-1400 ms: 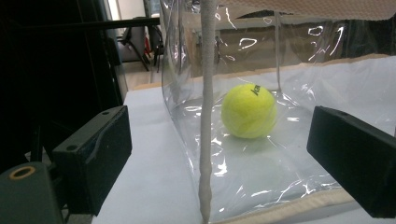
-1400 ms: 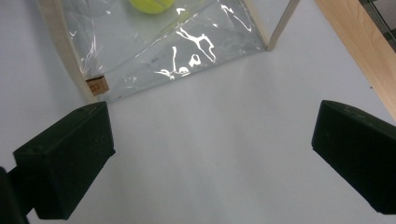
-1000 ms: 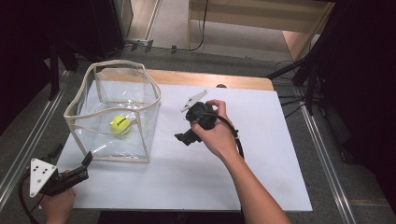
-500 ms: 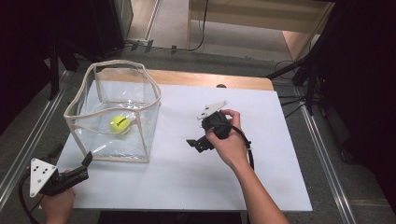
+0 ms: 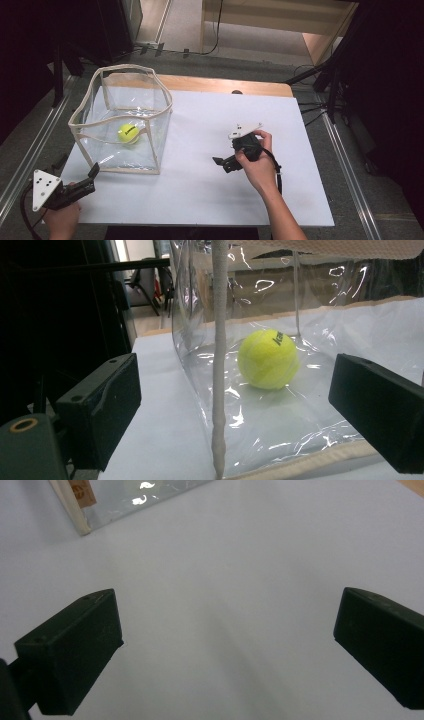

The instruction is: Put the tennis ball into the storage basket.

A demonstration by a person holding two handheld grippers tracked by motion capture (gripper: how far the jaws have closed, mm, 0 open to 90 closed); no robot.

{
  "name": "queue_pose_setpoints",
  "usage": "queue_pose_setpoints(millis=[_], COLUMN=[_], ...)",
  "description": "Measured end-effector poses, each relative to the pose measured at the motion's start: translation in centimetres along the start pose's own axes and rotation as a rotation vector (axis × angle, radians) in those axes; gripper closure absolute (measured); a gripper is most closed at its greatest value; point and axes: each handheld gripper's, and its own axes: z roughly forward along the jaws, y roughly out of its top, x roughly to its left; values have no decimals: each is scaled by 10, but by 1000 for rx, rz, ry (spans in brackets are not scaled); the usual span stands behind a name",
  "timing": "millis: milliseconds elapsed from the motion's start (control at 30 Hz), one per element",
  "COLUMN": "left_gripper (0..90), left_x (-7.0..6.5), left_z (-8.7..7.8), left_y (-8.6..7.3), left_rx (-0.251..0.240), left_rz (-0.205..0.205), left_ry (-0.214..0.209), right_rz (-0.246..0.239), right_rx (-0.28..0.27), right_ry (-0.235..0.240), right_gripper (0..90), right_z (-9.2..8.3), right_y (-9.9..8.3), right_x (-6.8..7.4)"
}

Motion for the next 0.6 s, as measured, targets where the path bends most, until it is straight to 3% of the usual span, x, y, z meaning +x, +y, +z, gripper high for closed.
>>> queue_pose_setpoints(millis=[600], left_gripper=[69], left_x=[0], left_z=[0], left_y=[0], left_rx=[0], left_rz=[0], left_ry=[1], right_rz=[62], right_rx=[-92], right_ry=[-44], right_gripper=[0], right_z=[-19], right_y=[-54], right_x=[-11])
